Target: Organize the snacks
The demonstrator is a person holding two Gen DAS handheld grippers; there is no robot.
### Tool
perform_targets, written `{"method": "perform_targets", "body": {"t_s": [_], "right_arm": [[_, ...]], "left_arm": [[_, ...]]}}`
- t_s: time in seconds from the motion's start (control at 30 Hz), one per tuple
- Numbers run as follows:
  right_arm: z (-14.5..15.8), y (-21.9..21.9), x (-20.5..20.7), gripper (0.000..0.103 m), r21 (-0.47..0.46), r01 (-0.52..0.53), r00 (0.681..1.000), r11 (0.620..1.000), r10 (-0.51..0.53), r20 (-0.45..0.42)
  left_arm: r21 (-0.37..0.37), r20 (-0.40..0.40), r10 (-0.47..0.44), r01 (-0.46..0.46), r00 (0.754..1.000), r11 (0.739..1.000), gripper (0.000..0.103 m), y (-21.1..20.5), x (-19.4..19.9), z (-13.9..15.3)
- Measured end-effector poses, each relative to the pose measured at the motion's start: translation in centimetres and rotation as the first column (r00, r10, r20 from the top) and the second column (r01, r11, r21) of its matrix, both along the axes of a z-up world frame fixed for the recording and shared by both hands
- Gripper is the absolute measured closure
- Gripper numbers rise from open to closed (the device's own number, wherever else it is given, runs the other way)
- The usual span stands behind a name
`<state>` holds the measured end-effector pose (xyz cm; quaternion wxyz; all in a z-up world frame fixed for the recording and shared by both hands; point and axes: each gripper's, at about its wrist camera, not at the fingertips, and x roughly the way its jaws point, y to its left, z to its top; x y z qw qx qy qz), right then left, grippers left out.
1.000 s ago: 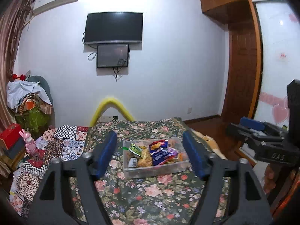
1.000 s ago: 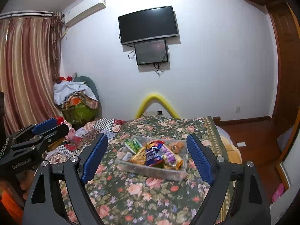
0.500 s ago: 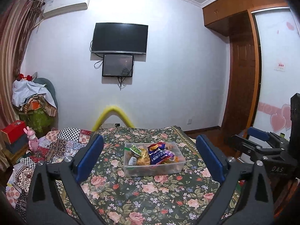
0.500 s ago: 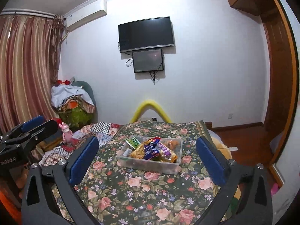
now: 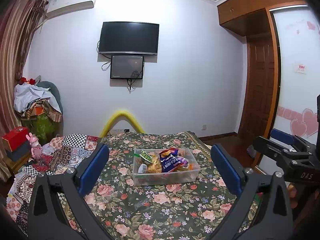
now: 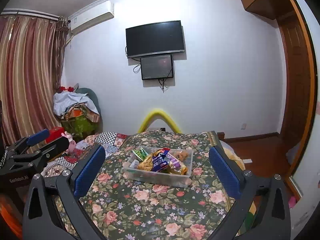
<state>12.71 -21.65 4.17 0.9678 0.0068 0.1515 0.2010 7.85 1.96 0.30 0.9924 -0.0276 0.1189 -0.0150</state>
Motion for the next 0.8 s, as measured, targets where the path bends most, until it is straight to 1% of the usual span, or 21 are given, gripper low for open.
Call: {"method": "perform_targets", "body": {"t_s": [0.4, 0.8], "right_arm": [[0.01, 0.31, -0.3, 0.0, -0.016, 0.007, 1.0, 1.0, -0.007, 0.014], [0.25, 0.15, -0.38, 0.0, -0.003, 0.019, 1.0, 1.0, -0.019, 0.021]], "left_arm": [[-0.002, -0.011, 0.006, -0.006, 1.0, 1.0, 0.0, 0.23, 0.24, -0.38], [0.003, -0.012, -0.004, 0.004, 1.0, 1.0, 0.0, 0.03, 0.26, -0.61]]}}
